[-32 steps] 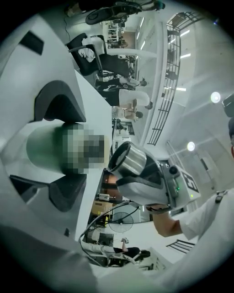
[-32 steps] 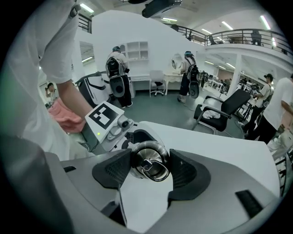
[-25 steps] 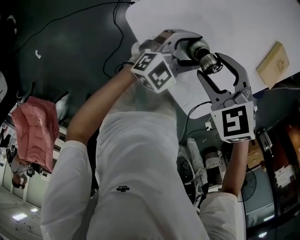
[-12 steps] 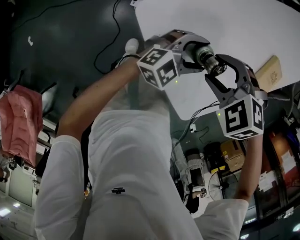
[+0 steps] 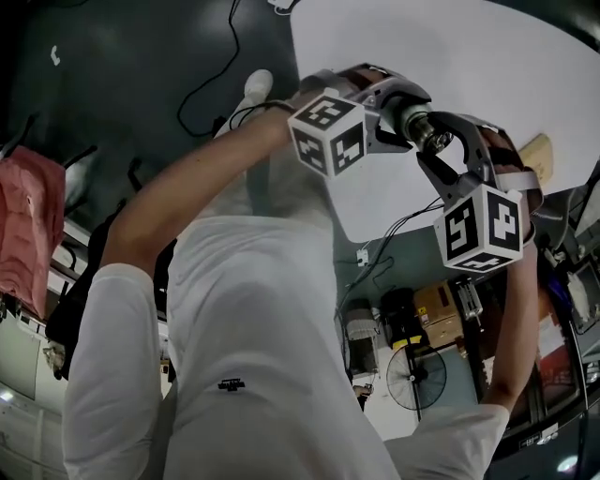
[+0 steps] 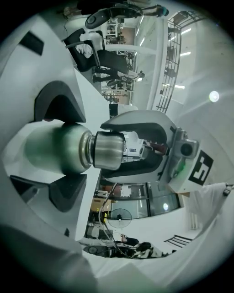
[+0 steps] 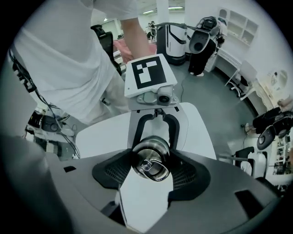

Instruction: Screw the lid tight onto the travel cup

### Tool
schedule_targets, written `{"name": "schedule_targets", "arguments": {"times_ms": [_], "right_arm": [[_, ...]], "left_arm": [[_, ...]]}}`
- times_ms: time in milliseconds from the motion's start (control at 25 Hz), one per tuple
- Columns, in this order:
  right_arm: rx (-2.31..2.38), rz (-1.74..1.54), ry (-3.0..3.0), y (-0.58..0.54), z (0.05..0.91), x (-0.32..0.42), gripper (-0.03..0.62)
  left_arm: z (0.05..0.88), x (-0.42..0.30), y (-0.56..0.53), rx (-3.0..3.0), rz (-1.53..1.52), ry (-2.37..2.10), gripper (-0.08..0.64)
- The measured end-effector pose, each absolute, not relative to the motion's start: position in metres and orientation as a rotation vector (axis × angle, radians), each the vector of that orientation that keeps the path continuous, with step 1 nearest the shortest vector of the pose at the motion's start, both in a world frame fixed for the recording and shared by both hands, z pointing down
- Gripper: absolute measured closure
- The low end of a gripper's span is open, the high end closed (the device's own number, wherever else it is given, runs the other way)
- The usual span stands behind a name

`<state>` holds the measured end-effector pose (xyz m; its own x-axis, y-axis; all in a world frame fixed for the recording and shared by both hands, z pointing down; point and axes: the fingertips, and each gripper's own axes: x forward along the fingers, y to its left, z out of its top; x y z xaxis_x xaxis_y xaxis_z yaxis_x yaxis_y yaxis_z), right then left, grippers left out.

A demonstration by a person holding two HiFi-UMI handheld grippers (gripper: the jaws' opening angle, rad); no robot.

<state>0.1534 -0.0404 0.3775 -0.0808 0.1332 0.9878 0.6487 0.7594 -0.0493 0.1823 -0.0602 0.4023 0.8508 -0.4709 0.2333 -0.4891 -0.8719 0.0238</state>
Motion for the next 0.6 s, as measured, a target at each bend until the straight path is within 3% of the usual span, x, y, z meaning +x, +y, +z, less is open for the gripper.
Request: {"name": "schedule_targets", "arguments": {"times_ms": [600], "right_arm": [[-0.956,-0.704,-1.419,-0.0365,0.3802,0.1590,0.341]], "left_arm": [[0.4010,0.1821,-0.0598,2.943,0.330,-0.779,0.224]]}}
